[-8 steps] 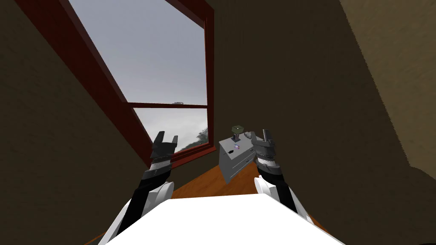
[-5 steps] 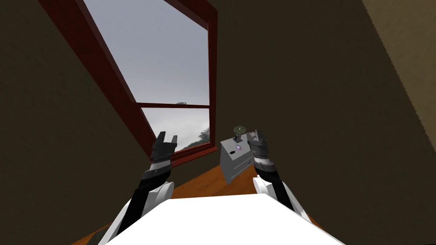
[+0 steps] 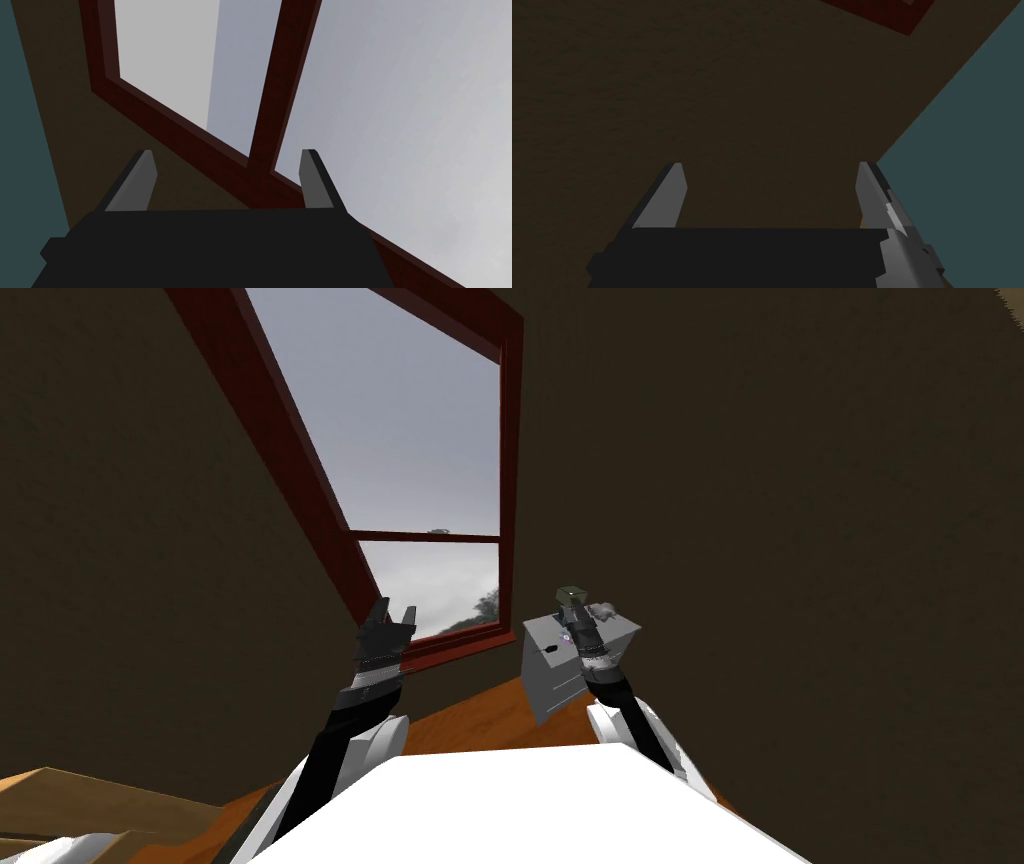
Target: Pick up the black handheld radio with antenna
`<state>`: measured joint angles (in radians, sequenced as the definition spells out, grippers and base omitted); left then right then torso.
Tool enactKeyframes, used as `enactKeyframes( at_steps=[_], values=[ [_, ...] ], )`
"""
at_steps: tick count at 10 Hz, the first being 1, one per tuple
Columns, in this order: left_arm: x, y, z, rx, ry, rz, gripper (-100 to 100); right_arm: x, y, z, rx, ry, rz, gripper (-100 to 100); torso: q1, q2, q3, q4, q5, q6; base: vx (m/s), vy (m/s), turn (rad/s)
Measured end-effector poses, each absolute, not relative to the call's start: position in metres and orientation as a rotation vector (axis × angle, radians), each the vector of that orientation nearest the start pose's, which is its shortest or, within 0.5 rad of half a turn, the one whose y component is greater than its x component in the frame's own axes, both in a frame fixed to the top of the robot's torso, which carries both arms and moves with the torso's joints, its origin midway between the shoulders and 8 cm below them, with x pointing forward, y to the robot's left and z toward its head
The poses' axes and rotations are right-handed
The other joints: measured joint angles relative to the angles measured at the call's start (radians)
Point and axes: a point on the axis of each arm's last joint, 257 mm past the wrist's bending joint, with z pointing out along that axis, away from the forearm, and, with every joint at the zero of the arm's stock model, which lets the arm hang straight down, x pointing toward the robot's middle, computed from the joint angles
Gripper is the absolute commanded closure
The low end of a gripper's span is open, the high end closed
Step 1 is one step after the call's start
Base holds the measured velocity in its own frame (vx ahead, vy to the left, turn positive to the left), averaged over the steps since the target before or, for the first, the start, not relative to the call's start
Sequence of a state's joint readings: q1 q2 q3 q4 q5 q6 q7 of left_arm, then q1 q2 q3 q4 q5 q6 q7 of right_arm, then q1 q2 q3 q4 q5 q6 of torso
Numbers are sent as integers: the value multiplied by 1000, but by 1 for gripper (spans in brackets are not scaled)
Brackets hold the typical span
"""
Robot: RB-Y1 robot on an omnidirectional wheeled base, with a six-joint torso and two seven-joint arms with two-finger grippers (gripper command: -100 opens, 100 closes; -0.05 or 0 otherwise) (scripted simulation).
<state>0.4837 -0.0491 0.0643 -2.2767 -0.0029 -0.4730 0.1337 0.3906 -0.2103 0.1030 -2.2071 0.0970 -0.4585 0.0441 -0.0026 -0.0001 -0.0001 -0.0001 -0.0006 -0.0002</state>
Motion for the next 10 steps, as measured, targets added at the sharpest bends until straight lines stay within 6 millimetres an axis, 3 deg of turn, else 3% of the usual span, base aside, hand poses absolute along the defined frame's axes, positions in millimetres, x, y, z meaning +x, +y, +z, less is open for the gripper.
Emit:
enactKeyframes(
  at_steps=[3,8,10],
  values=[
    [345,305,24,-745,538,-1360,0,389,-178,-28,376,1037,1239,-100,0,0,0,0,0,0,-11,-37,139],
    [345,305,24,-745,538,-1360,0,409,-154,-76,280,1230,1118,-100,1,0,0,0,0,0,-11,-26,159],
    [345,305,24,-745,538,-1360,0,416,-141,-113,209,1346,1040,-100,0,0,0,0,0,0,-15,-37,151]
  ],
)
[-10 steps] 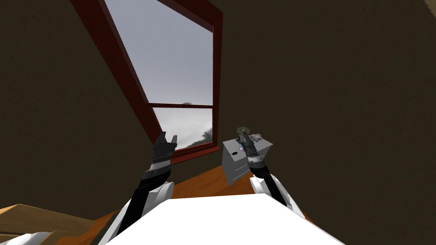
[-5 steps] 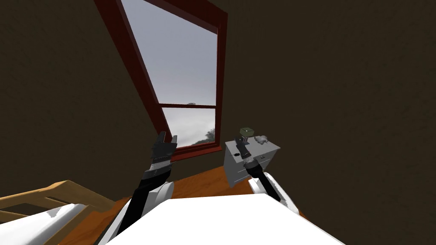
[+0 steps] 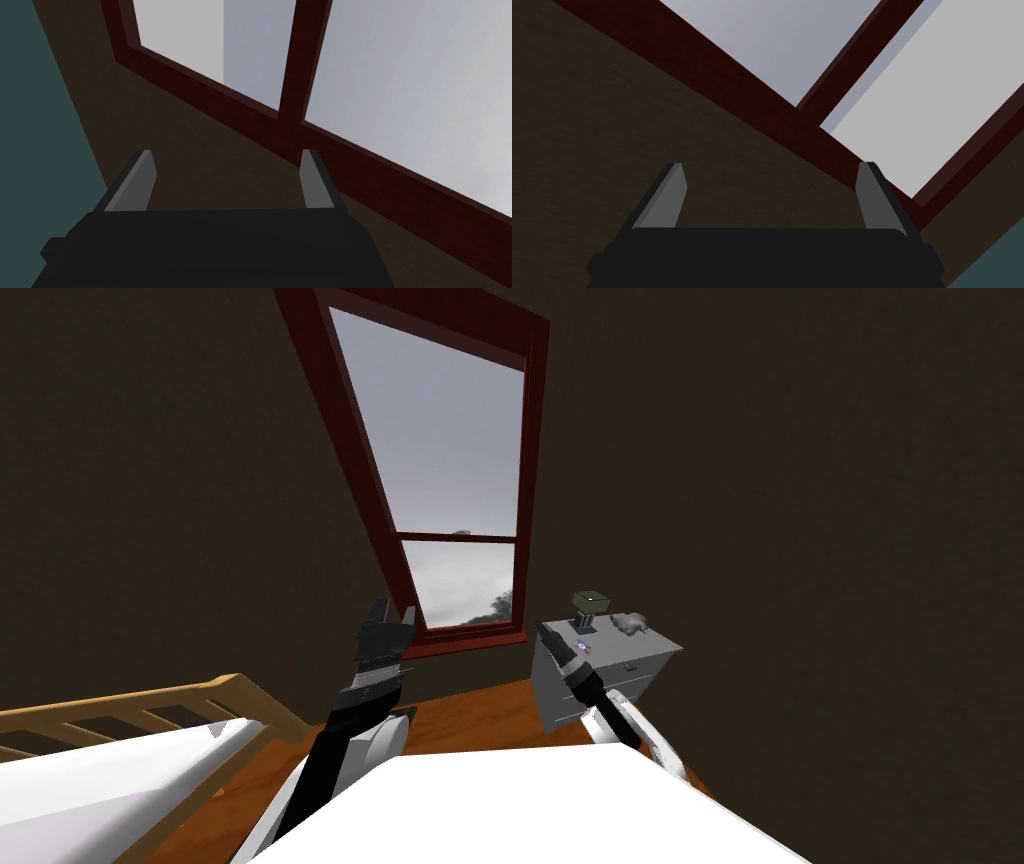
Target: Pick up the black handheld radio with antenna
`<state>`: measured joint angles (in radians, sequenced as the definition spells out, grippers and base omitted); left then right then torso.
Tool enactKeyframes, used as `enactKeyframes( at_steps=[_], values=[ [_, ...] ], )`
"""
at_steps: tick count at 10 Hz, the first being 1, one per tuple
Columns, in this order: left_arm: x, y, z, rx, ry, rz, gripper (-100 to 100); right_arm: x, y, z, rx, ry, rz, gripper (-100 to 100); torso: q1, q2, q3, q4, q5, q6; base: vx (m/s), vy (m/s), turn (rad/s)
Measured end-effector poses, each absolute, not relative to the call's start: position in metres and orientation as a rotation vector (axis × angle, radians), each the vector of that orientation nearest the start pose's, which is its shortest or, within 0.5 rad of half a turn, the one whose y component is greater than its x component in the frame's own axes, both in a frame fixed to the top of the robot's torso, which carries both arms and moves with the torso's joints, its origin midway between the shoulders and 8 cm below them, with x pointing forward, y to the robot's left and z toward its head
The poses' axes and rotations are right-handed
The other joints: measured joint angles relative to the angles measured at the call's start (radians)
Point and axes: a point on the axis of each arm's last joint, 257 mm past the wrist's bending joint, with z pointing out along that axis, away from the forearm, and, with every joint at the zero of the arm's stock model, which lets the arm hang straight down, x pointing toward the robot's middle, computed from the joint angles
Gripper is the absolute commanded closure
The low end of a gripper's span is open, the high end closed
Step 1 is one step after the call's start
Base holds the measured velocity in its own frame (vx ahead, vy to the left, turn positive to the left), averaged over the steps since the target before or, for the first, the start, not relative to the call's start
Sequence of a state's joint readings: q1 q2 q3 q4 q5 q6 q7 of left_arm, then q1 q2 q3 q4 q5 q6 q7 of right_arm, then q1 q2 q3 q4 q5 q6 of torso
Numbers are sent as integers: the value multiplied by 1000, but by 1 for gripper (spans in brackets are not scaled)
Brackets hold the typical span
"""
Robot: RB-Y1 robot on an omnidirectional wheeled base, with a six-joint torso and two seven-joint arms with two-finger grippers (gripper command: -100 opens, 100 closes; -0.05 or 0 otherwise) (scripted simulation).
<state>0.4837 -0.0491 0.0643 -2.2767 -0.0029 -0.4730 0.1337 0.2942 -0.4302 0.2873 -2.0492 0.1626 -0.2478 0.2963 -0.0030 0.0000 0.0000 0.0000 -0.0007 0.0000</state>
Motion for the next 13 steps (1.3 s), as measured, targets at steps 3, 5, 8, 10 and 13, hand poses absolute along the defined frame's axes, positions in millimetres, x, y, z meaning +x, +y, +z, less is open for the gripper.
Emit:
enactKeyframes(
  at_steps=[3,5,8,10,13],
  values=[
    [345,305,23,-745,538,-1360,0,420,-138,-142,138,1445,948,-100,2,0,0,0,0,1,-10,-16,119],
    [345,305,24,-745,538,-1360,0,425,-137,-169,65,1537,867,-100,1,0,0,0,0,0,-18,-23,185],
    [345,305,24,-745,538,-1360,0,423,-138,-222,-41,1662,732,-100,1,0,0,0,0,0,-16,-19,148],
    [345,305,24,-745,538,-1360,0,425,-148,-244,-111,1723,647,-100,2,0,0,0,0,1,-19,-12,197],
    [345,305,23,-745,538,-1360,0,427,-164,-287,-237,1822,494,-100,2,0,0,0,0,1,-14,-13,102]
  ],
)
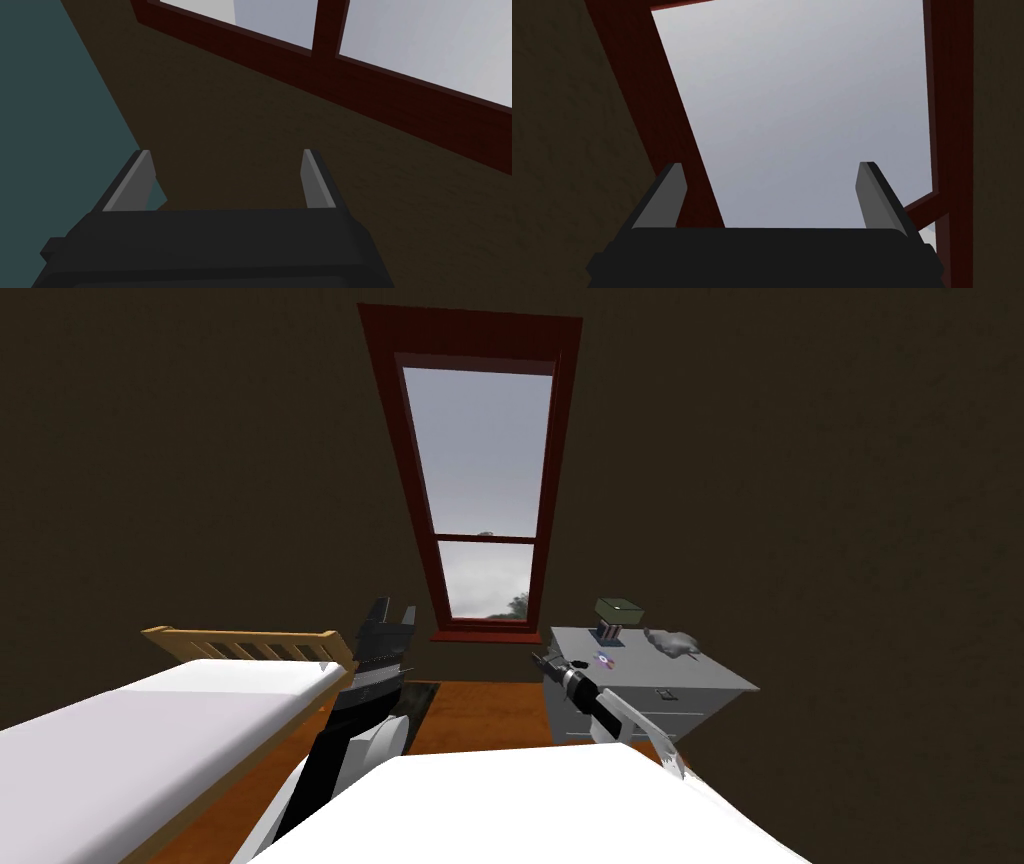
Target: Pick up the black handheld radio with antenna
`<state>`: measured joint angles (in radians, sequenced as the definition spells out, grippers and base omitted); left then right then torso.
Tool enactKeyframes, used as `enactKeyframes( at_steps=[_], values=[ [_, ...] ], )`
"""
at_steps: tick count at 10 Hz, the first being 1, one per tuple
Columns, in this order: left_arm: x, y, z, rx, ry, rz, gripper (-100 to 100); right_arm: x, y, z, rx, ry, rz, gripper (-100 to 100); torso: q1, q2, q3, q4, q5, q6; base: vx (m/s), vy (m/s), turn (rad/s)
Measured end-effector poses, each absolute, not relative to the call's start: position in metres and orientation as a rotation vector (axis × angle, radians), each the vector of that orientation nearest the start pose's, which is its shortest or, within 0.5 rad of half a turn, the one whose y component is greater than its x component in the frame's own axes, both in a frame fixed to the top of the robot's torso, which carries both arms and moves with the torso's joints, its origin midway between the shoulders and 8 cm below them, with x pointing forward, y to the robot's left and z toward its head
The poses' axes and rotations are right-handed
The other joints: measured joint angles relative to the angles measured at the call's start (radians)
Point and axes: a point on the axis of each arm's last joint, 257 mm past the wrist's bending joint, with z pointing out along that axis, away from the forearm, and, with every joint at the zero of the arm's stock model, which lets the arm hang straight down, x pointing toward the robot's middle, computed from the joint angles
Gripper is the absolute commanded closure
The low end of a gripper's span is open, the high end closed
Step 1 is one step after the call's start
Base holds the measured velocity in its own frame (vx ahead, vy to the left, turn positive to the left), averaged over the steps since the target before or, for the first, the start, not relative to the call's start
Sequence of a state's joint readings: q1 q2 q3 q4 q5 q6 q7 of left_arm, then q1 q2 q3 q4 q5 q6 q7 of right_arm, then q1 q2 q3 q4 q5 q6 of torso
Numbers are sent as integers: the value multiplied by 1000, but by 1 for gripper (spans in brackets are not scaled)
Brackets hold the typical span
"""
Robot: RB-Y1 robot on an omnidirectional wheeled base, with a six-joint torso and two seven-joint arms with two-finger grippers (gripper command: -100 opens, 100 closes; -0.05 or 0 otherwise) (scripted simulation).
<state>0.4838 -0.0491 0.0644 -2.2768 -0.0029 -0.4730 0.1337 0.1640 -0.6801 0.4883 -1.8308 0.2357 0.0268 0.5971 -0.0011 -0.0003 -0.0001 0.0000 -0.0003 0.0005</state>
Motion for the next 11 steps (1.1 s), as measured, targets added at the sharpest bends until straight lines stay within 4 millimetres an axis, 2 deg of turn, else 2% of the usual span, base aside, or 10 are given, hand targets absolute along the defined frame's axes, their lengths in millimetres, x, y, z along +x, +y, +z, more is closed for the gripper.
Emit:
enactKeyframes(
  at_steps=[1,3,5,9,10,11],
  values=[
    [345,305,23,-745,538,-1360,0,426,-170,-294,-261,1843,459,-100,0,0,0,0,0,1,-11,-6,128],
    [345,305,24,-745,538,-1360,0,431,-194,-323,-356,1907,336,-100,0,0,0,0,0,0,-16,-13,165],
    [345,305,23,-745,538,-1360,0,425,-212,-342,-425,1953,236,-100,0,0,0,0,0,1,-20,-8,187],
    [345,305,23,-745,538,-1360,0,424,-271,-381,-599,2042,-13,-100,0,0,0,0,0,0,-19,-11,155],
    [345,305,23,-745,538,-1360,0,423,-291,-389,-654,2065,-94,-100,0,0,0,0,0,0,-12,-13,34],
    [345,305,23,-745,538,-1360,0,423,-301,-395,-680,2076,-139,-100,0,0,0,0,0,1,-12,-7,83]
  ],
)
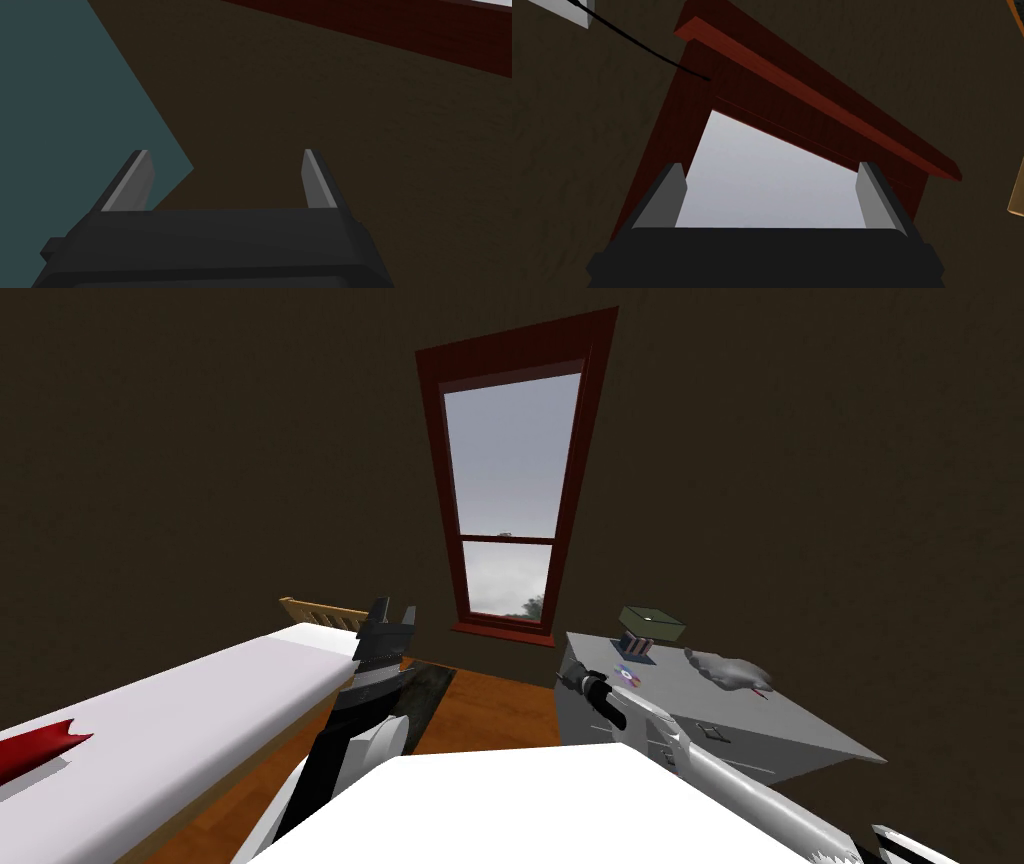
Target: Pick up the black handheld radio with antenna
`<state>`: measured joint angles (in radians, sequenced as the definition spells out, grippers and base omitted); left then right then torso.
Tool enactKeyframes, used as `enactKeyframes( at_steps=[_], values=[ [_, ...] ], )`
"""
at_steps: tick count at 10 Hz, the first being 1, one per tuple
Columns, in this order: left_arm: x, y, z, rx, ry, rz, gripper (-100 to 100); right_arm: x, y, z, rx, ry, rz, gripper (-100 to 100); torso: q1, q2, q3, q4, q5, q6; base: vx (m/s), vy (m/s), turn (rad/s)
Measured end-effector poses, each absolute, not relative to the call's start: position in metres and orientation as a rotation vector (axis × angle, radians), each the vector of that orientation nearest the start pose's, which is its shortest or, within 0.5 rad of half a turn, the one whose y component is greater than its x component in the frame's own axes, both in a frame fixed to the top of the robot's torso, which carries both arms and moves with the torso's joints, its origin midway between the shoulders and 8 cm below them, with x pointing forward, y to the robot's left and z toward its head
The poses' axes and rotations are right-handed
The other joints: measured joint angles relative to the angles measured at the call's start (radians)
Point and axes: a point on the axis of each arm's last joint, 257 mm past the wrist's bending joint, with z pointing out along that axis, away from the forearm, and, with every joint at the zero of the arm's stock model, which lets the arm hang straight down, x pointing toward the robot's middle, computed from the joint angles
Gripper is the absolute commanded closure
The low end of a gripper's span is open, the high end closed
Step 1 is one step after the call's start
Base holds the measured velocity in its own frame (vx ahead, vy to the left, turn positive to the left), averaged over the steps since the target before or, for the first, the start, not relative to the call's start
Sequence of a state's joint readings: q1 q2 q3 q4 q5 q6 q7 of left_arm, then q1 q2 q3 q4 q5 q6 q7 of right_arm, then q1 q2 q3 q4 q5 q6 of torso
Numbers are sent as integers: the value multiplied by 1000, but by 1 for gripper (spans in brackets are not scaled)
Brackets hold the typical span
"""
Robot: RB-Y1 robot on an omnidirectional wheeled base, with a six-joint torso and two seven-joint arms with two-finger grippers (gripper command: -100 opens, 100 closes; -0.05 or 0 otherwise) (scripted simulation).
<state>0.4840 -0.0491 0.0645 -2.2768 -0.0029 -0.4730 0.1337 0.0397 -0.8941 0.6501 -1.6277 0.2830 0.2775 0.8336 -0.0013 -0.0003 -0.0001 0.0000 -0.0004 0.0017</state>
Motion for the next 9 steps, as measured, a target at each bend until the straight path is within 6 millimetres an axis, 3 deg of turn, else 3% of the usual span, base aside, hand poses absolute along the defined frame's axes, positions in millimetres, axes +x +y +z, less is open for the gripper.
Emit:
enactKeyframes(
  at_steps=[4,9],
  values=[
    [345,305,23,-745,538,-1360,0,411,-372,-413,-852,2127,-397,-100,-1,0,0,0,0,0,-18,-17,116],
    [345,305,23,-745,538,-1360,0,401,-436,-423,-985,2165,-607,-100,-2,1,0,0,0,0,-17,-31,66]
  ],
)
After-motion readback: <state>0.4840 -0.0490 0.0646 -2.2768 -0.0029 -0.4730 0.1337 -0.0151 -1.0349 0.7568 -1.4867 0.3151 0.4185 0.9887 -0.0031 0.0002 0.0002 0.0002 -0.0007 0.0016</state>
